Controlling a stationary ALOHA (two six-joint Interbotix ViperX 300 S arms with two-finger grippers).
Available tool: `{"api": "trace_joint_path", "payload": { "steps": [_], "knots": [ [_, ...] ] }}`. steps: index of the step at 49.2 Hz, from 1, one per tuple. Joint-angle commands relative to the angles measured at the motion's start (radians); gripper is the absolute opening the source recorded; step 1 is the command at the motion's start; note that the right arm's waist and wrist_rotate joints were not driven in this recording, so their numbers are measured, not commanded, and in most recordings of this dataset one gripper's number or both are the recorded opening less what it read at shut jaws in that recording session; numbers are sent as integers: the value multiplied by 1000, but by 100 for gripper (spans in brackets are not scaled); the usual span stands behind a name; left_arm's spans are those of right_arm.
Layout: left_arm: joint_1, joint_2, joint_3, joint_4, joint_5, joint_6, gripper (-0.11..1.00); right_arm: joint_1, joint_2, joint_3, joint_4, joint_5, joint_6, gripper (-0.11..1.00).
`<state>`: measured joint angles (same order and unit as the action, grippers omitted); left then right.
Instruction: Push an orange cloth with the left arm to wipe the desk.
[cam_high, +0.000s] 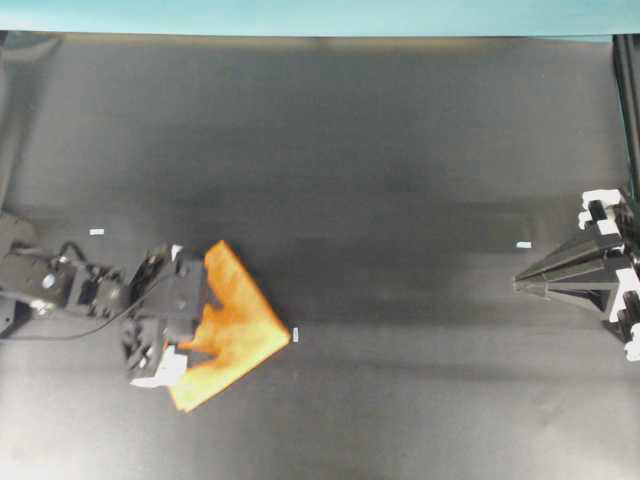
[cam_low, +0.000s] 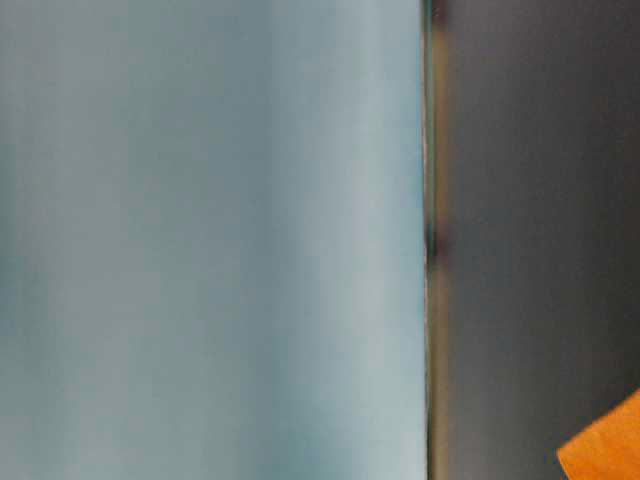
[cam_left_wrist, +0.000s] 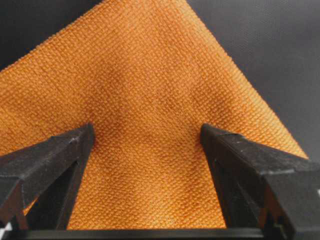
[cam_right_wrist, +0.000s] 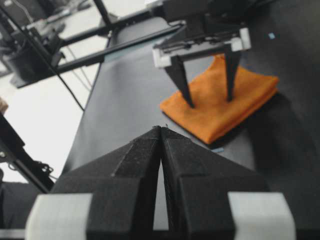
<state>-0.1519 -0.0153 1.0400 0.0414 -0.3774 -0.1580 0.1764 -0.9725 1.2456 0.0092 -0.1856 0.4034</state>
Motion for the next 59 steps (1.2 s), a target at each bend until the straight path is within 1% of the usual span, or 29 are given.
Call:
{"api": "trace_joint_path", "payload": {
  "steps": [1,15,26,34,41,47,49,54,59],
  "knots": [
    [-35,-14,0,3,-3,-14,84,0,5,-3,2,-11,0,0],
    [-126,-11,-11,3,-3,-63,84,2,5,-3,2,-11,2,0],
    [-210,-14,-31,3,-3,-117,84,2,5,-3,2,-11,0,0],
    [-261,-14,-55,3,-3,-120,84,0,5,-3,2,-11,0,0],
    [-273,-12,-67,3,8,-117,84,2,5,-3,2,-11,0,0],
    [-273,-15,-77,3,51,-106,84,2,5,-3,2,-11,0,0],
    [-270,-26,-81,3,64,-91,84,2,5,-3,2,-11,0,0],
    [-259,-84,-91,3,115,-35,84,2,6,-3,2,-11,0,0],
    [-258,-173,-94,3,169,25,84,0,5,-3,2,-11,0,0]
  ]
}}
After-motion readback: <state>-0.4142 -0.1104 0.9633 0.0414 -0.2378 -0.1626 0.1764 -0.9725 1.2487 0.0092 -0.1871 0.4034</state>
